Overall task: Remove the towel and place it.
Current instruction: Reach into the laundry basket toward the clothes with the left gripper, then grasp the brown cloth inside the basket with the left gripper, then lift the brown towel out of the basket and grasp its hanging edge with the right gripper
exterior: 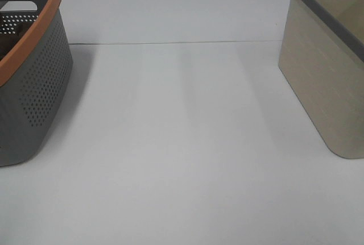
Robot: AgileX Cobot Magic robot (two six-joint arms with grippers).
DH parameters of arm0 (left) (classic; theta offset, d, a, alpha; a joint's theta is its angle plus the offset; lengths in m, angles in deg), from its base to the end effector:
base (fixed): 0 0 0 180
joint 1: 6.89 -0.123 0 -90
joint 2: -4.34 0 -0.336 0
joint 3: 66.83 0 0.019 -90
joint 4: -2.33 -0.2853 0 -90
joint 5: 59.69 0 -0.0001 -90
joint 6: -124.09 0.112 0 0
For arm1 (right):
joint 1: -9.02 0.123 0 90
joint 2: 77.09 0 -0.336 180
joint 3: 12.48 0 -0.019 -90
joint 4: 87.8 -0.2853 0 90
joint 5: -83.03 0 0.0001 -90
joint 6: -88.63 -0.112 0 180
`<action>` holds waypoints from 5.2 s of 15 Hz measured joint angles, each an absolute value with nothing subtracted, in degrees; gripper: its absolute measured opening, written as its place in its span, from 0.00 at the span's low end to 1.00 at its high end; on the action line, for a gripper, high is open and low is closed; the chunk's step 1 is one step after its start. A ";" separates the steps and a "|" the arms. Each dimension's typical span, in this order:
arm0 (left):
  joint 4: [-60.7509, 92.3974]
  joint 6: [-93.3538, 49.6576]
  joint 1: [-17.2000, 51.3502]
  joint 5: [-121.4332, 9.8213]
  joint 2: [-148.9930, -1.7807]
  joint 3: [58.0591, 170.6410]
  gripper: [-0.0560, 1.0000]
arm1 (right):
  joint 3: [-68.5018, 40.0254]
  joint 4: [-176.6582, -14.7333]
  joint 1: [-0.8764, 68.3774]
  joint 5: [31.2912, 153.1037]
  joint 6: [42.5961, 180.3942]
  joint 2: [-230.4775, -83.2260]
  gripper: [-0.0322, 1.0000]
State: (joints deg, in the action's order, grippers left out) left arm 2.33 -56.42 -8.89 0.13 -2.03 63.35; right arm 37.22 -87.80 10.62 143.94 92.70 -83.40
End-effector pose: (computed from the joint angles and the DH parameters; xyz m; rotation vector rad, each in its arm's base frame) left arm -0.0068 -0.0002 0.2856 -0.0443 2.0243 0.0164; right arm -0.0082 -0.0002 0.2844 -0.1009 2.0382 -0.0270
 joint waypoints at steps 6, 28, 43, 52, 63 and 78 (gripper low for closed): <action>2.33 -56.31 -8.89 0.13 -2.03 63.35 0.83 | 37.22 -87.80 10.62 143.94 92.70 -83.40 0.74; -1.57 -58.83 -8.89 -19.30 -86.60 112.28 0.76 | 37.22 -87.80 10.62 143.94 92.70 -83.40 0.74; -5.18 -59.17 -8.89 1.85 -110.55 125.35 0.60 | 37.22 -87.80 10.62 143.94 92.70 -83.40 0.74; -7.30 -58.83 -8.89 3.85 -111.06 125.81 0.05 | 37.22 -87.80 10.62 143.94 92.70 -83.40 0.74; -3.86 -58.83 -8.89 9.87 -107.00 141.22 0.05 | 37.22 -87.80 10.62 143.94 92.70 -83.40 0.74; 10.12 -63.41 6.35 -1.88 -100.35 163.68 0.05 | 37.22 -87.80 10.62 143.94 92.70 -83.40 0.74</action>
